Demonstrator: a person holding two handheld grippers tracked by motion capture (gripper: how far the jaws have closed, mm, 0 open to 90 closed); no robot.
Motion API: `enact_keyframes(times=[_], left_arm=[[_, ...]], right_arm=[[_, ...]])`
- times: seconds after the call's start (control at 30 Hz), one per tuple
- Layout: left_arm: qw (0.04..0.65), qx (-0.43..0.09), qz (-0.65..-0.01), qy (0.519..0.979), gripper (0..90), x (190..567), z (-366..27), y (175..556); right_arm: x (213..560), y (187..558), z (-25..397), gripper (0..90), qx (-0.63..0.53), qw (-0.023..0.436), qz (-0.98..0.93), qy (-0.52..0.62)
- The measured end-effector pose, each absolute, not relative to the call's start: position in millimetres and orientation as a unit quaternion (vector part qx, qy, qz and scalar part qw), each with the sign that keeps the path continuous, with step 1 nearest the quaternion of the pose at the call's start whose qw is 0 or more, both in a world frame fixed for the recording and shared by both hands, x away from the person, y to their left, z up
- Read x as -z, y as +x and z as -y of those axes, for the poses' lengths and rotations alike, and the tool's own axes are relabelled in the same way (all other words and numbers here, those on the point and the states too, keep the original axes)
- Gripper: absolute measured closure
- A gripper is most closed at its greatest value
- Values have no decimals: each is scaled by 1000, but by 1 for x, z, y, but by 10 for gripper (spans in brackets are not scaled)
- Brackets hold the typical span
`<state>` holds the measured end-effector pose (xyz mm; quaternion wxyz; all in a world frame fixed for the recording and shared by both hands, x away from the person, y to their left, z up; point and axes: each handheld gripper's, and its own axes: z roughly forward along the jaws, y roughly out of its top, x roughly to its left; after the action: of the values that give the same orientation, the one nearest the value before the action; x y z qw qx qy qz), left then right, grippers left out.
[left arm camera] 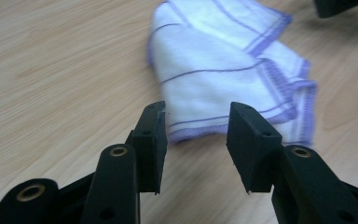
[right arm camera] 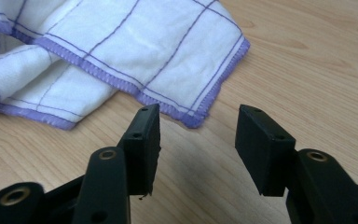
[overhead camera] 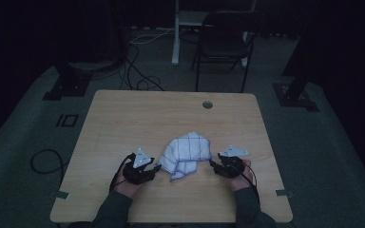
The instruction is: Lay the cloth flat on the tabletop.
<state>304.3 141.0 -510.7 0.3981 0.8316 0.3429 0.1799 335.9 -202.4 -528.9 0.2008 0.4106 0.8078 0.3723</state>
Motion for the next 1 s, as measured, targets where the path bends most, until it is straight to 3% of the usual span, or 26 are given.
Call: enact_keyframes(times=[0.17,0.8,0.9,1.0], left_arm=[[400,-173,-320,841,570,510,-128,298],[367,-174,-286,868,532,523,-87,296],[360,-184,-303,863,572,527,-87,300],[357,-194,-312,859,683,527,-88,303]], right_arm=[[527,334,199,566,-377,203,-809,403],[526,329,190,578,-386,199,-815,383],[526,329,190,580,-389,194,-815,382],[526,329,189,581,-390,195,-816,380]])
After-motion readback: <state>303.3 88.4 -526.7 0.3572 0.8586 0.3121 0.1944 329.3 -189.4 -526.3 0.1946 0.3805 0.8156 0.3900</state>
